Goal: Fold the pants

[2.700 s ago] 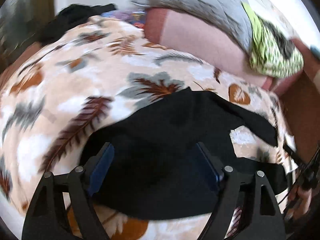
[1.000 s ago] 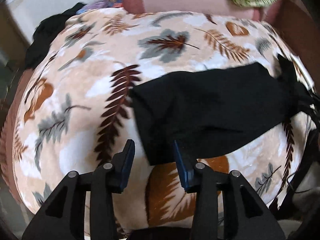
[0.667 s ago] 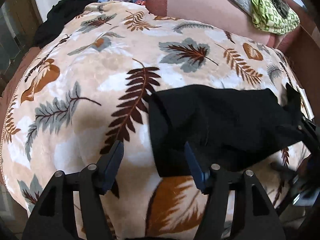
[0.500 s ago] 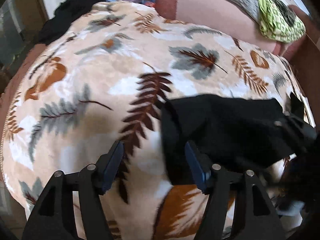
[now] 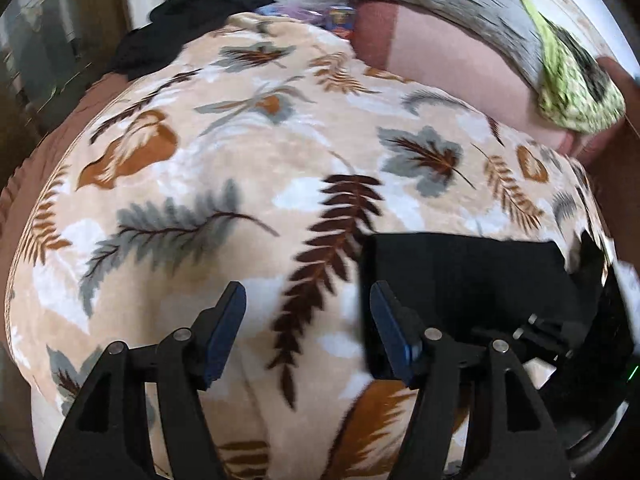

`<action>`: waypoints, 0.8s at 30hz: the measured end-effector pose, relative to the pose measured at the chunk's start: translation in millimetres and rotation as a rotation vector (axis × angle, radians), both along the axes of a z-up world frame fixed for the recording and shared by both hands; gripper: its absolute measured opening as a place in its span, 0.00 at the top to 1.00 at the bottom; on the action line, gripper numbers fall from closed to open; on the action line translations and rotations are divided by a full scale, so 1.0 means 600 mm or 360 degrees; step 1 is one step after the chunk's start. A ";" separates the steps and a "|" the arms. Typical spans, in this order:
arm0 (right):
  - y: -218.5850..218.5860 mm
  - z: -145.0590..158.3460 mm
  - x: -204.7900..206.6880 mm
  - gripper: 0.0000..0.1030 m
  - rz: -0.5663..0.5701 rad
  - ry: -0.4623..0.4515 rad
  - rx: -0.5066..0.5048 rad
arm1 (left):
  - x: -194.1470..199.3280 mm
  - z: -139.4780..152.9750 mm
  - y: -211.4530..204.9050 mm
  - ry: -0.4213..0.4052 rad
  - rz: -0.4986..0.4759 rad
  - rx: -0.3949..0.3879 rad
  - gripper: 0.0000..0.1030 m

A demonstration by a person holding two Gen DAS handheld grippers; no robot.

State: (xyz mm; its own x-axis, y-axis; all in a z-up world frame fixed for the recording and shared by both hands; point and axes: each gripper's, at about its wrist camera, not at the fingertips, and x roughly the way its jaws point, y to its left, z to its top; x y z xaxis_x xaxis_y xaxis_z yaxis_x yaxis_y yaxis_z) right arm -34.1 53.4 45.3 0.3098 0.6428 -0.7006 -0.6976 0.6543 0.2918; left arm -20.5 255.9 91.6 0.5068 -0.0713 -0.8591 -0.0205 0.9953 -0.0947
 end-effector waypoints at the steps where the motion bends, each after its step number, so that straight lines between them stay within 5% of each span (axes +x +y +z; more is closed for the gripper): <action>1: -0.025 0.012 0.004 0.69 -0.0046 0.0018 0.0036 | 0.000 0.002 -0.013 -0.0003 -0.0028 0.0014 0.38; 5: -0.153 0.052 -0.001 0.62 -0.0286 -0.0063 0.0053 | 0.003 0.009 -0.067 -0.0020 -0.0146 0.0022 0.35; 9: -0.322 0.073 0.002 0.59 -0.0711 -0.0122 -0.0083 | 0.007 0.003 -0.131 -0.0013 -0.0274 0.0087 0.32; 13: -0.485 0.088 0.025 0.42 -0.1165 -0.0120 -0.0198 | 0.014 -0.008 -0.176 0.0027 -0.0334 0.0118 0.32; 19: -0.617 0.072 0.096 0.42 -0.1476 0.0023 -0.0254 | 0.025 -0.016 -0.216 0.0066 -0.0373 0.0117 0.32; 24: -0.678 0.049 0.091 0.42 -0.1604 0.0088 -0.0362 | 0.032 -0.026 -0.240 0.0078 -0.0405 0.0128 0.32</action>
State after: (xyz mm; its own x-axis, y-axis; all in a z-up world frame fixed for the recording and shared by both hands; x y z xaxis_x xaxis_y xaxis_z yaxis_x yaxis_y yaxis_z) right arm 20.4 -353.7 74.8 0.5944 -0.0465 -0.8028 0.2151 0.9711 0.1031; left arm -1.5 111.7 75.9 0.4391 -0.1215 -0.8902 0.2287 0.9733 -0.0200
